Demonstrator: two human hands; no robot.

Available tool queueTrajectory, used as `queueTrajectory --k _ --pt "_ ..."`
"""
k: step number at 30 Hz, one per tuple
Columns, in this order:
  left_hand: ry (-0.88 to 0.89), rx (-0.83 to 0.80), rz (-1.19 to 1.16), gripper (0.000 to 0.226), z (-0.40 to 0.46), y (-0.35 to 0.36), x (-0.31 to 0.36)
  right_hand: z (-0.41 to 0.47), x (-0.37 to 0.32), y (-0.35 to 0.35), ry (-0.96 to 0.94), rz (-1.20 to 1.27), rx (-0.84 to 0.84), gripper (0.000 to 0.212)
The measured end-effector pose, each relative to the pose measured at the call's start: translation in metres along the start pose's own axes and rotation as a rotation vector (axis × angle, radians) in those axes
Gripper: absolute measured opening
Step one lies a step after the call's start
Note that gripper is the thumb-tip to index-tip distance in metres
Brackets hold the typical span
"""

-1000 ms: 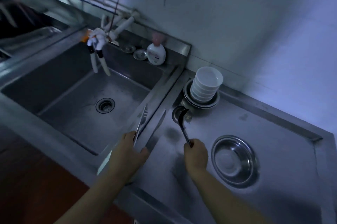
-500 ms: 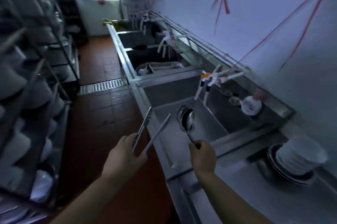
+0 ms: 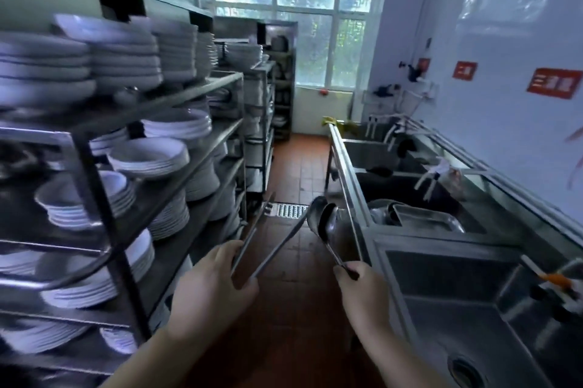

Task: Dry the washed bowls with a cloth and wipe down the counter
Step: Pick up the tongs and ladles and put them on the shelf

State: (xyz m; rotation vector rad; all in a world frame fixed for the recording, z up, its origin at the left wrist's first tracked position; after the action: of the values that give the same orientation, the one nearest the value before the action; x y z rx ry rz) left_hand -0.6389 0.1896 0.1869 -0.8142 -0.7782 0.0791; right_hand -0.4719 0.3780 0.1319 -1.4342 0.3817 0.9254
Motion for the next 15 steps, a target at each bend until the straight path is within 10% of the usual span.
queueTrajectory --k 15 --pt "0.078 0.392 0.358 0.053 0.215 -0.235 -0.113 0.098 -0.328 0.144 -0.422 0.329 -0.174 0.023"
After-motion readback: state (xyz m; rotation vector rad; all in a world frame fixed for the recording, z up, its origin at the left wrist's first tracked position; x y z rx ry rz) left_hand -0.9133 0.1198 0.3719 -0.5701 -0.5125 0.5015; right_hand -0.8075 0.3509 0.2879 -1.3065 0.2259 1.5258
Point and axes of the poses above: each hand's wrist, its own z-axis towards the middle knuckle, its own y-axis out of the palm, x = y × z, the point moved 4 cm from there along z, towards the middle knuckle, and after that the axes turned 13 degrees about -z, right-handed, at the moved point
